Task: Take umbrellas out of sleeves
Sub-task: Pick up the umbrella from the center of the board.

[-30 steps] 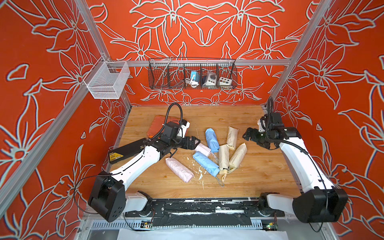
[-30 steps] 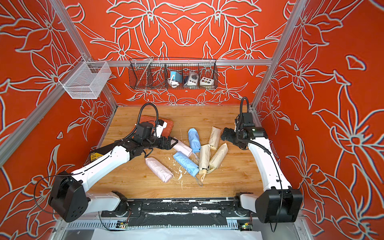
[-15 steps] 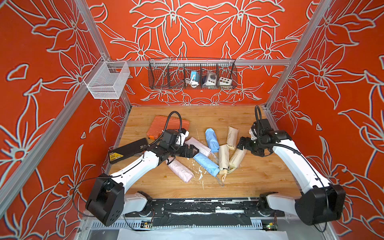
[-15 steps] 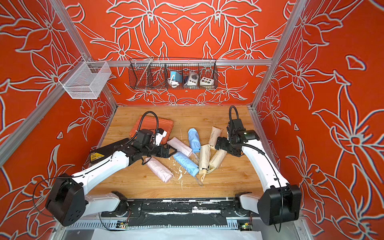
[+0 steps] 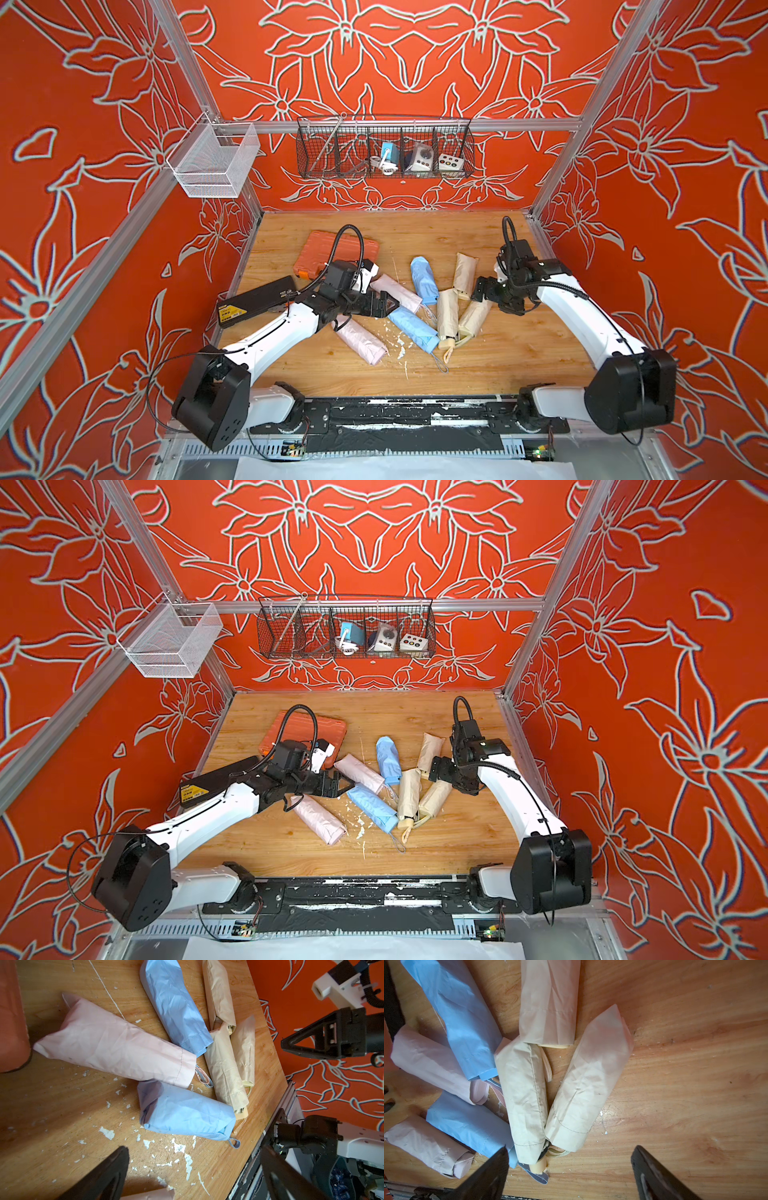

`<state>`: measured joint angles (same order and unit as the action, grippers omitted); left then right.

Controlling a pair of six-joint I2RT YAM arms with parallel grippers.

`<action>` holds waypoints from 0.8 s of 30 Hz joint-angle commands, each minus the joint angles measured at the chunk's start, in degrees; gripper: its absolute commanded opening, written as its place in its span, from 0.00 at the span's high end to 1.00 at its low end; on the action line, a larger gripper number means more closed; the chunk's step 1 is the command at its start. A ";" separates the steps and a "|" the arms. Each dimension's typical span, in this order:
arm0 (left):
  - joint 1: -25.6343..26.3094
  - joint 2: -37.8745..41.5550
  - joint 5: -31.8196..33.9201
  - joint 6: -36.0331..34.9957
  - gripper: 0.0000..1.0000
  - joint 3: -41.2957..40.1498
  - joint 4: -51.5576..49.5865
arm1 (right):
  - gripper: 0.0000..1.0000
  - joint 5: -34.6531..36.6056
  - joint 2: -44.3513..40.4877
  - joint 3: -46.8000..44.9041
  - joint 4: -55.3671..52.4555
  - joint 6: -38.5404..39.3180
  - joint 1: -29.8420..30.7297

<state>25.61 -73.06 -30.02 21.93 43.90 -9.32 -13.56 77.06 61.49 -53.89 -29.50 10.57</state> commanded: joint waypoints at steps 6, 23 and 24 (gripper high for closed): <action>0.32 -1.17 -1.87 0.70 0.03 -0.99 2.42 | 0.08 0.99 4.11 1.59 -0.20 -1.54 0.16; 0.25 -4.34 -2.85 -1.67 0.03 -0.06 0.99 | 0.17 0.62 12.29 -1.73 5.61 -6.02 0.23; 0.28 -4.58 -2.76 -1.83 0.03 0.11 0.77 | 0.17 0.79 12.79 -1.73 5.85 -6.25 0.24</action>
<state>25.61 -76.75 -32.05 21.54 43.18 -8.05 -13.61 88.79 60.03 -48.97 -33.69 10.57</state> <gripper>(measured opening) 0.974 0.832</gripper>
